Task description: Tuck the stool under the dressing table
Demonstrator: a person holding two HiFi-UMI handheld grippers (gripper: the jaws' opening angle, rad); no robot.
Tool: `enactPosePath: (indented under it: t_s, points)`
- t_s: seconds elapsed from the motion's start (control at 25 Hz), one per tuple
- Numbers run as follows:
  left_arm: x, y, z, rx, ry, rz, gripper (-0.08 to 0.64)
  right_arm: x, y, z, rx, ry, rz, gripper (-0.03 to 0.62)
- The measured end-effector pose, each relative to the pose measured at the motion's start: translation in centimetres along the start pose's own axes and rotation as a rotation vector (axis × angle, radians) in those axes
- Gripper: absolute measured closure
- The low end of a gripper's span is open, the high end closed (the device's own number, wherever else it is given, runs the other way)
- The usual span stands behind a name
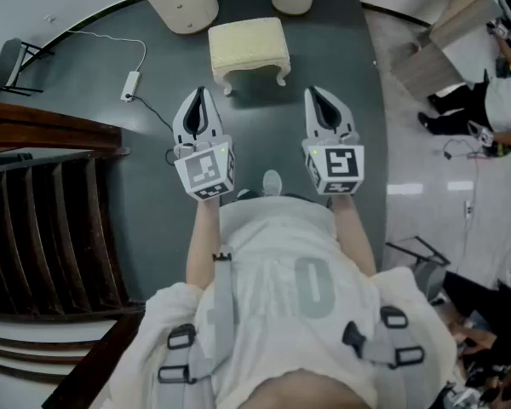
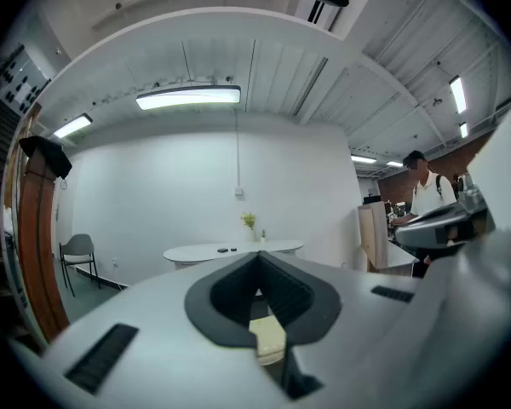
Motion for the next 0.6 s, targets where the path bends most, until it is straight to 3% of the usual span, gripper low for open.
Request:
enactPosePath:
  t_s: [0.2, 0.44, 0.6]
  points:
    - [0.2, 0.0, -0.1, -0.005, 0.003, -0.009, 0.557, 1.2, -0.5, -0.2, -0.017, 0.013, -0.025, 0.591]
    - [0.0, -0.7, -0.4, 0.023, 0.003, -0.037, 0.557, 1.9, -0.8, -0.3, -0.020, 0.020, 0.092, 0.591]
    - [0.9, 0.2, -0.4, 0.015, 0.035, -0.036, 0.557, 2.9, -0.3, -0.1, -0.005, 0.042, 0.104, 0.591]
Point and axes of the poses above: the fingertips, and each gripper's own axes: z forward along the fingers, y to its left, x out of its underside, the point moved 6 cm from there along -z, backward along the fingers, and after that the axes turned 10 degrees about -y, right-handed, at the moved point
